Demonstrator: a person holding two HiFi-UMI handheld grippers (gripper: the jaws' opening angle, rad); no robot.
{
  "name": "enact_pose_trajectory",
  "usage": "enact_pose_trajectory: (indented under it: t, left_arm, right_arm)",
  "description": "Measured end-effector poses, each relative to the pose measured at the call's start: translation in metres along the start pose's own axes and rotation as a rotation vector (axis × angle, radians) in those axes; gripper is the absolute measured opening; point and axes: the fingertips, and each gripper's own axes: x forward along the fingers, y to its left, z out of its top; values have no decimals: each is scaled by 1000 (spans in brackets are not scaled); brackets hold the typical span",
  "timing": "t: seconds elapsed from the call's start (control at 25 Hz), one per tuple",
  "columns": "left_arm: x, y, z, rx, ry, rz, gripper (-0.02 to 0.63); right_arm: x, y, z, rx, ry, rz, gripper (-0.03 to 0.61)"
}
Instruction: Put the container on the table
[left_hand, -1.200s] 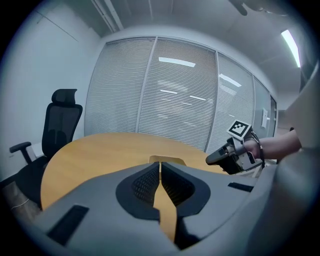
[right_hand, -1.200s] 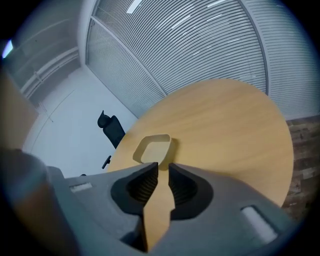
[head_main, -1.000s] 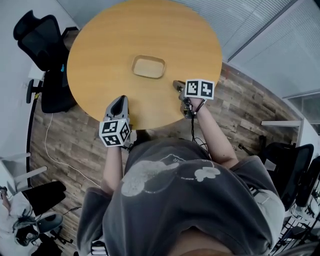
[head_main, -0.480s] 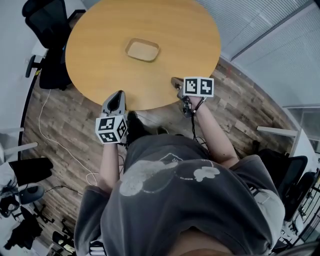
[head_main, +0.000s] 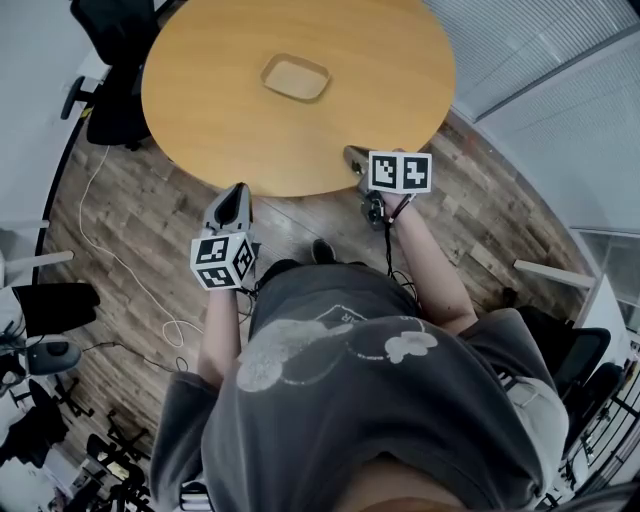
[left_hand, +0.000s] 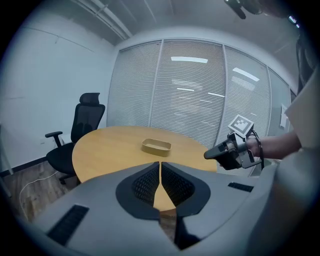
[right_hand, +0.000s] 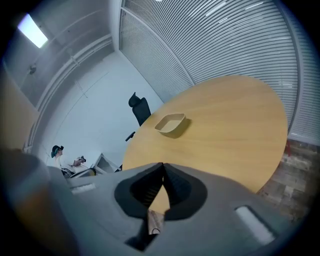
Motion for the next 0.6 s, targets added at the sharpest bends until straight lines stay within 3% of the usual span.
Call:
enact_pose_trajectory:
  t: [0.28, 0.6]
  left_arm:
    - [-12, -7, 3, 9, -33, -22, 9]
    - [-63, -11, -16, 4, -50, -24, 9]
  right_arm:
    - [1, 10, -19, -11, 30, -5, 0]
    - [-17, 40, -53, -31, 19, -24, 0]
